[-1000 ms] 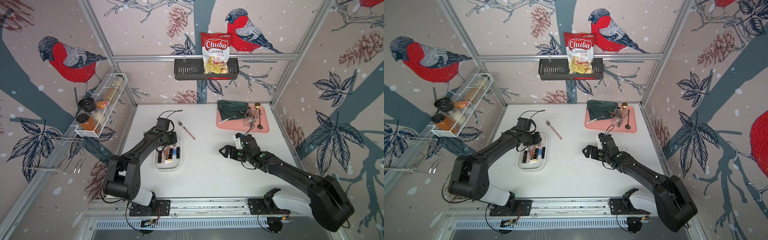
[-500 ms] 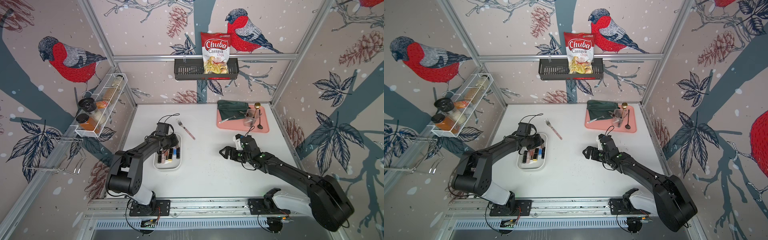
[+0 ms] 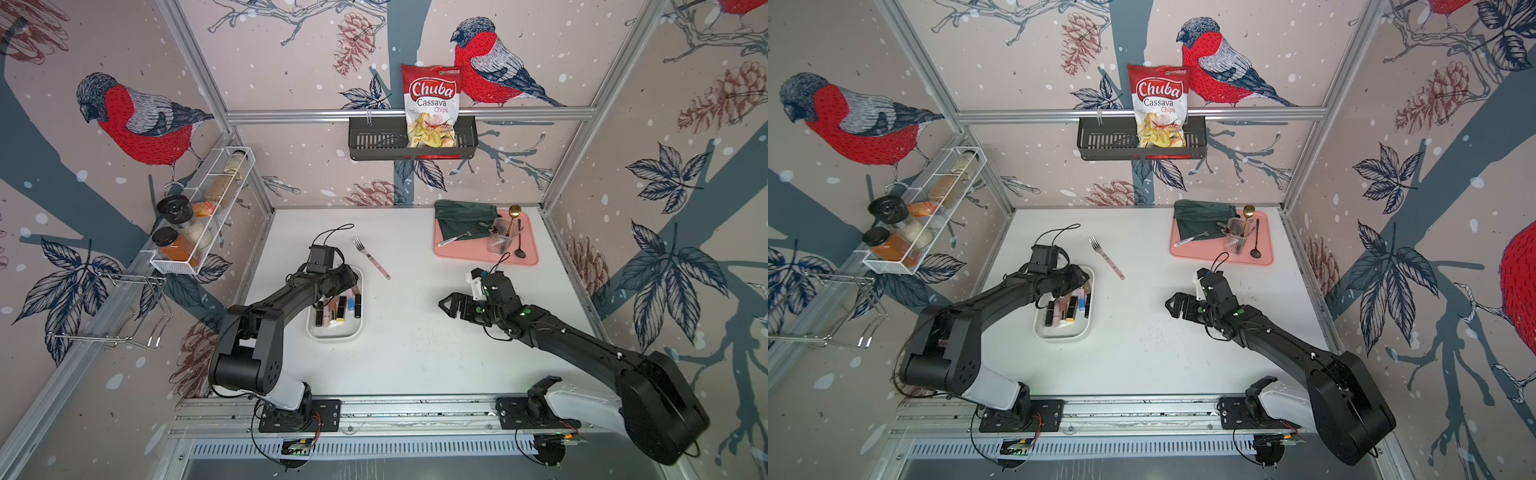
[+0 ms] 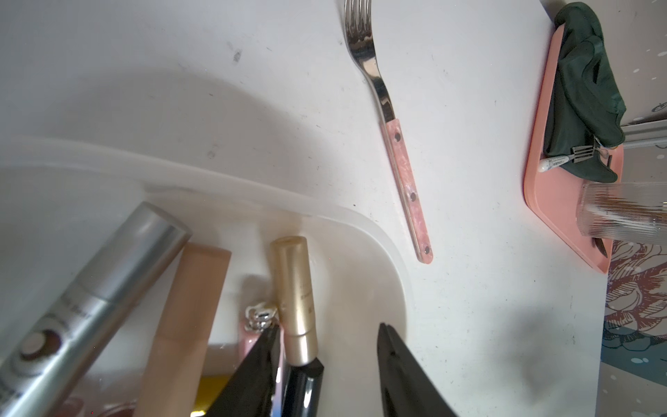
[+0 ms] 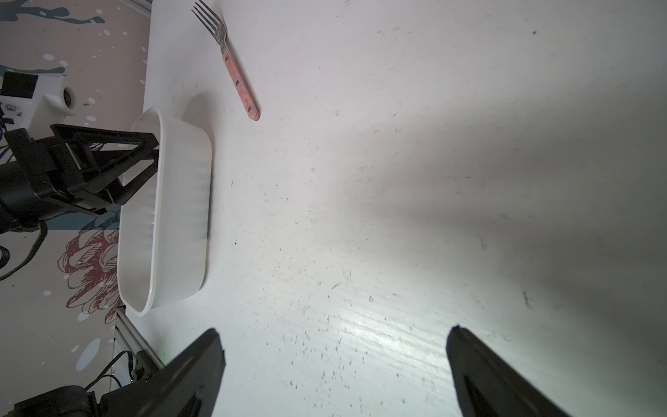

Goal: Put the lipstick into the storage box
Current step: Place the lipstick in the storage box, then reset both arms

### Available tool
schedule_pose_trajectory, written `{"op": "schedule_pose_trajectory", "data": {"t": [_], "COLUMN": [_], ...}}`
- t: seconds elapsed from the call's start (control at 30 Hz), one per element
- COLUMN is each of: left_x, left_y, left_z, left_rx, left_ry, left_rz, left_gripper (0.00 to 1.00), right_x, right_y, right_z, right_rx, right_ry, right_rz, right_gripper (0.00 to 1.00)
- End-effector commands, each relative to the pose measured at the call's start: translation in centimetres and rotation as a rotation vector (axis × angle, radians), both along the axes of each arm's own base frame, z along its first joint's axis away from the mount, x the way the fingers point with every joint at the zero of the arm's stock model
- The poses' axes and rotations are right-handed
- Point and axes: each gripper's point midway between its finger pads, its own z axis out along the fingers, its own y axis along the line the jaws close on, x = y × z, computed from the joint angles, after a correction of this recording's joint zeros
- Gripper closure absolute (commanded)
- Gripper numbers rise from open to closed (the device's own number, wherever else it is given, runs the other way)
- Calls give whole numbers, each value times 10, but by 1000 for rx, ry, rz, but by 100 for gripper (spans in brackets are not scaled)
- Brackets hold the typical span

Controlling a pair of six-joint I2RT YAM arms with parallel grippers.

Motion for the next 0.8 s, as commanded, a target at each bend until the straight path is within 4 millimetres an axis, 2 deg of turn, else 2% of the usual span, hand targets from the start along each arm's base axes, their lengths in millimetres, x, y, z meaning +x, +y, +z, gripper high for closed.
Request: {"op": "schedule_pose_trajectory", "data": {"t": [0.0, 0.07, 0.23, 0.37, 0.47, 0.53, 0.6, 0.67, 0.77], "left_x": [4, 3, -8, -21, -32, -40, -47, -54, -63], "left_y": [2, 2, 7, 25, 49, 73, 100, 127, 157], "left_z": [13, 26, 80, 122, 150, 158, 156, 148, 134], "left_rx": [-6, -9, 18, 109, 195, 274, 358, 426, 479], "left_ry": [-50, -85, -246, -369, -452, -471, -451, -399, -339], "left_rz": [-1, -7, -29, -10, 37, 108, 184, 270, 362], "left_gripper": [52, 52, 51, 44, 37, 33, 32, 31, 30], "right_x": [4, 4, 9, 25, 40, 50, 56, 59, 66], "right_y": [3, 2, 1, -14, -31, -48, -63, -76, -111], "right_z": [10, 13, 33, 57, 81, 95, 107, 120, 135], "right_rx": [27, 27, 16, -71, -115, -137, -142, -156, -241], "right_ry": [-29, -40, -121, -234, -321, -382, -439, -517, -646], "right_rz": [-2, -1, 17, -8, -48, -106, -152, -178, -289], "right_gripper": [0, 0, 0, 0, 0, 0, 0, 0, 0]}}
